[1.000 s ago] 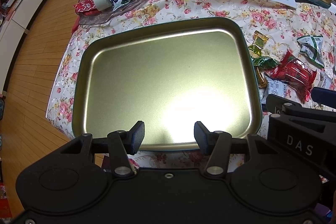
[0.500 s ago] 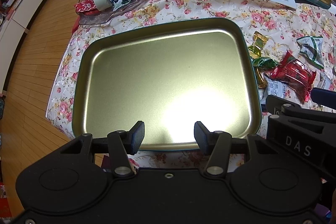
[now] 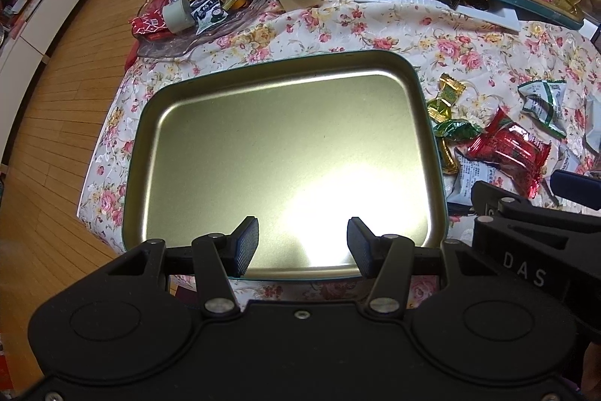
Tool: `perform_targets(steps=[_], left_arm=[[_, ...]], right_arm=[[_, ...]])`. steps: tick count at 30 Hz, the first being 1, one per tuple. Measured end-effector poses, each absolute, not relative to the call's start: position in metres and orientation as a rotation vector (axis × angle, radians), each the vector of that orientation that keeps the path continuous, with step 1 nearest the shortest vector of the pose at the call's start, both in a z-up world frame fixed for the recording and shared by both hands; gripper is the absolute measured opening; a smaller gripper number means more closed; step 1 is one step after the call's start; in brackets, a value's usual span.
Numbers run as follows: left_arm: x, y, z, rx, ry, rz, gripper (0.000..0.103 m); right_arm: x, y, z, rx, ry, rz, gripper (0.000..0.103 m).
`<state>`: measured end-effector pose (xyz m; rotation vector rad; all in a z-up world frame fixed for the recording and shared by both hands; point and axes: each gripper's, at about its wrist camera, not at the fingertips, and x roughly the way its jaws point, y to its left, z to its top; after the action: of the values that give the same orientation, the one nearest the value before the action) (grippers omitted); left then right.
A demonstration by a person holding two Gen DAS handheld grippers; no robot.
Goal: Organize snacks
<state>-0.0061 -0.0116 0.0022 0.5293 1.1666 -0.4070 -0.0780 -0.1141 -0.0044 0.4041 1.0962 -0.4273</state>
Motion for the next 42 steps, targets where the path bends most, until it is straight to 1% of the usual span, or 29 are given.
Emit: perform_targets(steps=[4, 7, 11, 19, 24, 28, 32, 39, 41, 42], left_arm=[[-0.007, -0.014, 0.011, 0.483, 1.139, -0.416, 0.059], [-0.008, -0.017, 0.024, 0.439, 1.086, -0.417, 0.059], [-0.010, -0.021, 0.045, 0.378, 1.005, -0.448, 0.059], [-0.014, -0.038, 0.081, 0.218, 0.923, -0.541, 0.059], [-0.022, -0.055, 0.086, 0.180, 0.878, -0.589, 0.061], [-0.031, -0.067, 0.090, 0.147, 0.850, -0.620, 0.061], [-0.037, -0.079, 0.093, 0.114, 0.851, -0.653, 0.062], [-0.047, -0.109, 0.084, 0.165, 0.884, -0.677, 0.063], [-0.048, -0.116, 0.078, 0.168, 0.919, -0.682, 0.063], [-0.048, -0.120, 0.075, 0.166, 0.937, -0.684, 0.063]], right_arm=[[-0.082, -0.119, -0.004, 0.406, 1.087, -0.436, 0.073], [-0.087, -0.125, -0.001, 0.396, 1.056, -0.451, 0.073], [-0.096, -0.136, 0.009, 0.351, 0.965, -0.508, 0.073], [-0.119, -0.179, 0.032, 0.284, 0.785, -0.715, 0.074], [-0.142, -0.205, 0.040, 0.277, 0.679, -0.824, 0.072], [-0.159, -0.225, 0.043, 0.290, 0.658, -0.860, 0.072], [-0.178, -0.245, 0.042, 0.298, 0.632, -0.928, 0.072], [-0.212, -0.281, 0.035, 0.428, 0.618, -0.977, 0.073], [-0.219, -0.288, 0.032, 0.447, 0.621, -0.987, 0.072], [-0.224, -0.293, 0.030, 0.462, 0.623, -0.990, 0.069]])
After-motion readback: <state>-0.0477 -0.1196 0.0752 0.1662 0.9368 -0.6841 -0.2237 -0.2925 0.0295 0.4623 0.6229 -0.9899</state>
